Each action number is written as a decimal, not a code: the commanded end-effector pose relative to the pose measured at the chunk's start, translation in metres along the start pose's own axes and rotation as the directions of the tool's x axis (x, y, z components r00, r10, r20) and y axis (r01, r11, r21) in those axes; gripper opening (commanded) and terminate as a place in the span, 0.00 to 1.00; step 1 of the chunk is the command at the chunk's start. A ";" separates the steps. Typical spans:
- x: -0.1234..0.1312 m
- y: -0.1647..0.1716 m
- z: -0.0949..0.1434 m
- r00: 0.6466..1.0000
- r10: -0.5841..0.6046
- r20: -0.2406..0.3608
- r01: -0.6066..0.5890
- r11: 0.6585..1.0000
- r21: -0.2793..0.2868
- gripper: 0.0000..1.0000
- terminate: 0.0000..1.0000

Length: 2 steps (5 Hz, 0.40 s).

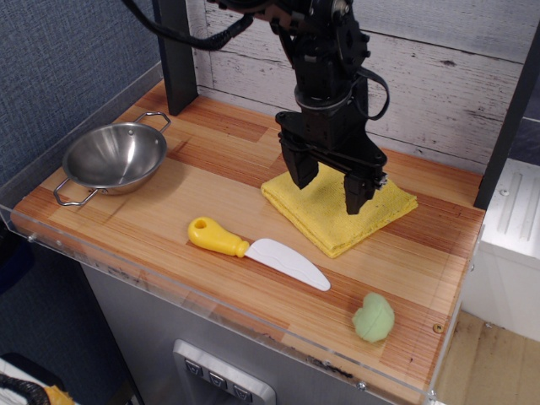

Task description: Move yellow cloth to upper right corner of pot.

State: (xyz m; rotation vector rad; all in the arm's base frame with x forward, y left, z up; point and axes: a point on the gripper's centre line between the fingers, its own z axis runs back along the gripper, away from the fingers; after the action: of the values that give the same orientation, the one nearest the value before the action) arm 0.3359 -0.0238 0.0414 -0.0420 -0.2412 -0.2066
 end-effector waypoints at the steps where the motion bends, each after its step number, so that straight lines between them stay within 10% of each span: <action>1: 0.020 0.008 -0.012 0.998 -0.011 0.069 0.010 1.000 0.024 1.00 0.00; 2: 0.021 0.006 -0.022 0.999 -0.002 0.035 0.002 1.000 0.000 1.00 0.00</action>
State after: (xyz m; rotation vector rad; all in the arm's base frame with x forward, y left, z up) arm 0.3572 -0.0231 0.0145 -0.0509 -0.2431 -0.2001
